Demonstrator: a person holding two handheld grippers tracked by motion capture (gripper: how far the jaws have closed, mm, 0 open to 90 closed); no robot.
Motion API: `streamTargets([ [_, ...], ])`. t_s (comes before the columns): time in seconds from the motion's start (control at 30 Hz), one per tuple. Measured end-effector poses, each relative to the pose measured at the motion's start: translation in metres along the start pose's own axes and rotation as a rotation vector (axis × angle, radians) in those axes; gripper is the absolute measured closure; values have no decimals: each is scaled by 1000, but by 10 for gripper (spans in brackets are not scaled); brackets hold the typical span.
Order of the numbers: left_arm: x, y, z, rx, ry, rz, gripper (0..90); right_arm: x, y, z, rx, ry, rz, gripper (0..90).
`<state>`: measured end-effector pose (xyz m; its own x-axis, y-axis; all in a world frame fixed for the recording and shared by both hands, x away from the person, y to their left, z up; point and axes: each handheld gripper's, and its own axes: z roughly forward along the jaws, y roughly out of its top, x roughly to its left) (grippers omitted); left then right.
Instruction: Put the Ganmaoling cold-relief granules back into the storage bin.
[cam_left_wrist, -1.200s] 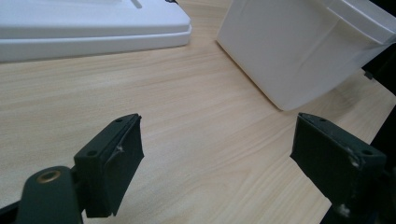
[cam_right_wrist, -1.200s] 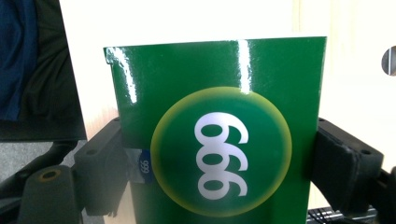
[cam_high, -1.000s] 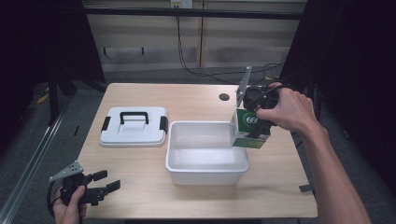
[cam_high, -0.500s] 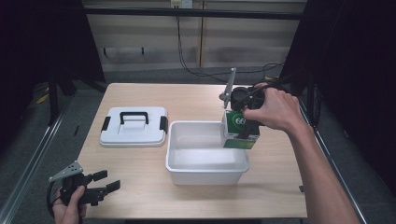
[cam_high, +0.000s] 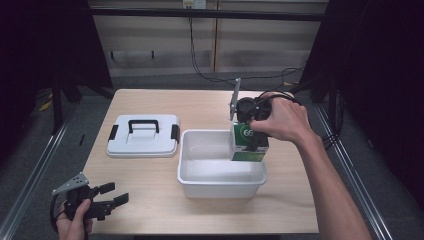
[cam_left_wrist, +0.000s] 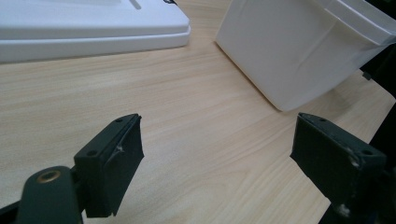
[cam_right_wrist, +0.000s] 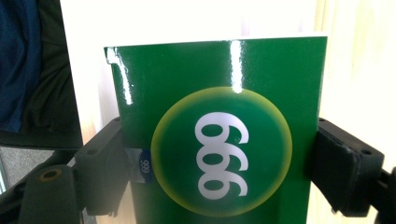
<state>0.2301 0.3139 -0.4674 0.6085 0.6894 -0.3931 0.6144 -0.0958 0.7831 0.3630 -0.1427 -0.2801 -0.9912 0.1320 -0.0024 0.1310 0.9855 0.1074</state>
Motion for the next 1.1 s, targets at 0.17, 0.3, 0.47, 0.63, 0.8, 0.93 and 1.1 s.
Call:
streamTargets([
  [0.17,0,0,0,0,0,-1,163,-2,4,11,18,12,-18,158],
  [0.3,0,0,0,0,1,-1,163,-2,5,18,37,20,-6,158],
  [0.47,0,0,0,3,2,2,163,-4,3,31,45,35,4,157],
  [0.63,0,0,0,0,0,-1,163,-6,2,43,45,44,7,157],
  [0.8,0,0,0,2,1,0,163,-8,2,56,62,54,3,157],
  [0.93,0,0,0,0,1,-2,163,-7,2,64,75,62,7,157],
  [1.1,0,0,0,0,1,0,163,-7,2,75,82,67,2,156],
])
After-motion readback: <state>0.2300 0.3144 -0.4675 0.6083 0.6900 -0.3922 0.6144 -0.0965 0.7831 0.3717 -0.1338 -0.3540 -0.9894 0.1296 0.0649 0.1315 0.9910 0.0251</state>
